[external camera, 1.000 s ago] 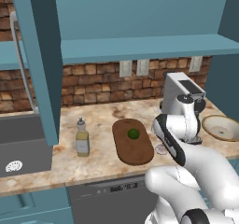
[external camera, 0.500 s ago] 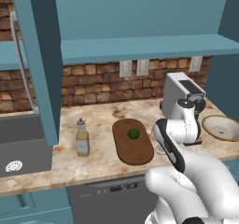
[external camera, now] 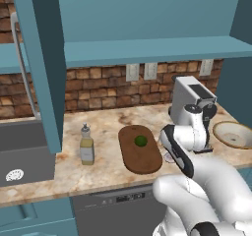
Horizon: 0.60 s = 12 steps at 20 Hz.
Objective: Open the cabinet. Place the bowl and condiment on the counter. Then place the lime and garlic on the cutting board.
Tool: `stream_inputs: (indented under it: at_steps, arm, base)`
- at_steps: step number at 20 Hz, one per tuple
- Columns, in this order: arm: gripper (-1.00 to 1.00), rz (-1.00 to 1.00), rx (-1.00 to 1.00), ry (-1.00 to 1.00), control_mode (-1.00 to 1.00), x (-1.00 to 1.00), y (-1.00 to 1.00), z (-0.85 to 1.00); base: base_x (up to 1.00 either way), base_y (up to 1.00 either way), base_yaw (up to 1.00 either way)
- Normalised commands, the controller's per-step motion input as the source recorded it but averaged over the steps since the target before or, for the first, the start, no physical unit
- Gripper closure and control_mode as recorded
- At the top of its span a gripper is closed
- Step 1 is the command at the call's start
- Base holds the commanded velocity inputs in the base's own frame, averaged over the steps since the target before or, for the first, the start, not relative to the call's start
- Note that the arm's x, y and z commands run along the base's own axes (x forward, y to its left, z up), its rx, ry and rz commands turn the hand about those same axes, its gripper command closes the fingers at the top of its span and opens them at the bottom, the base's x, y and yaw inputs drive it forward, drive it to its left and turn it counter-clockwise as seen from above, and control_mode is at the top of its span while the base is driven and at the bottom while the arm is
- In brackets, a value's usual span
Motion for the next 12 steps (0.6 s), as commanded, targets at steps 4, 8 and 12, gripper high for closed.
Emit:
stream_inputs:
  at_steps: [4, 8, 12]
  arm:
    - [-1.00, 0.02, 0.00, 0.03, -1.00, -0.01, 0.04, -0.24]
    - [-1.00, 0.02, 0.00, 0.01, -1.00, -0.02, 0.00, -0.29]
    - [-1.00, 0.02, 0.01, 0.00, -1.00, 0.00, 0.00, -0.33]
  base:
    - [0.00, 0.00, 0.00]
    - [0.00, 0.00, 0.00]
    - [0.00, 0.00, 0.00]
